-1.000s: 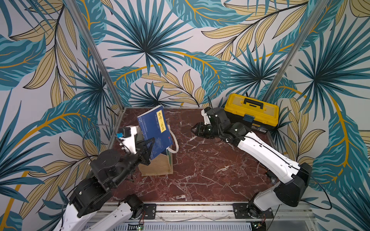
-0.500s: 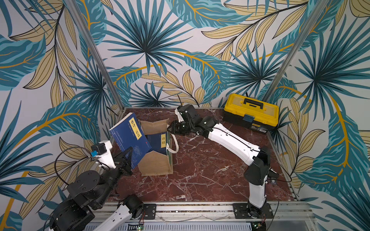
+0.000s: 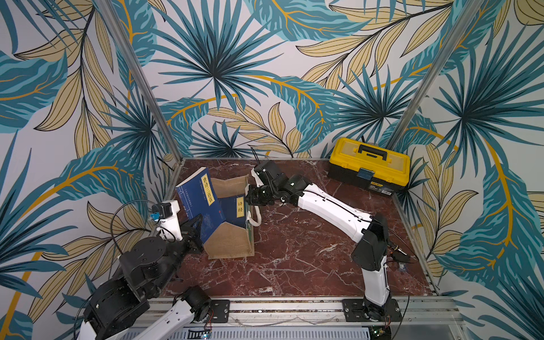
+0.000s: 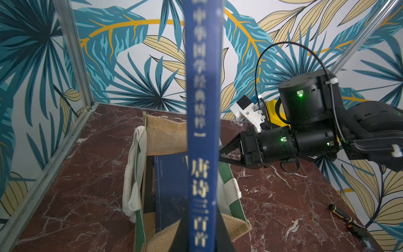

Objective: Put the books into the canvas bag
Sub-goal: Place the book in the canvas bag.

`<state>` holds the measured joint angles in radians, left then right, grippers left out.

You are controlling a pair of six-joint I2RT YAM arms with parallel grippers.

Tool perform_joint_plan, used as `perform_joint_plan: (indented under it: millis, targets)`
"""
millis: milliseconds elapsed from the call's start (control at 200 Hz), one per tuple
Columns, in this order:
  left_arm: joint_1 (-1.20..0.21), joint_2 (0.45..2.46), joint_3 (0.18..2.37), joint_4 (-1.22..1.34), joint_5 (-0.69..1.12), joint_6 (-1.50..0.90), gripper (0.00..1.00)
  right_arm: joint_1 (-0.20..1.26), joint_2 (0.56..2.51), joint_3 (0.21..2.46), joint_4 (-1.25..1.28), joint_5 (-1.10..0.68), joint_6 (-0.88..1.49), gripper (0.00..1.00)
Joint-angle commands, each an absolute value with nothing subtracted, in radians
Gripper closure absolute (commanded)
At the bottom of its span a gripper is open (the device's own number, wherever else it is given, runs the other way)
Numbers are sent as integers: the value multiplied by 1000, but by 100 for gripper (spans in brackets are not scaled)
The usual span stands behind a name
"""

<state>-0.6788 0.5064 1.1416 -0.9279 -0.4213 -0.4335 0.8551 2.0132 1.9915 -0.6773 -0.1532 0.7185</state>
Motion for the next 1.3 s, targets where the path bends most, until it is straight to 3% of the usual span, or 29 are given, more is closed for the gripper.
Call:
perform_joint_plan:
  millis: [0, 275, 541, 831, 1297]
  targets:
    - [-674, 598, 1238, -931, -383, -404, 98, 855, 1951, 1949, -670, -123, 699, 96]
    - [-652, 830, 1371, -957, -253, -344, 98, 853, 1901, 1895, -662, -91, 679, 100]
    - [-469, 956, 1443, -957, -65, -306, 98, 842, 1846, 1832, -627, -57, 675, 100]
    - [-278, 988, 1358, -959, 246, -360, 99, 839, 1856, 1833, -613, -88, 677, 100]
    - [-129, 1068, 1236, -1051, 404, -302, 100, 839, 1880, 1859, -583, -150, 685, 100]
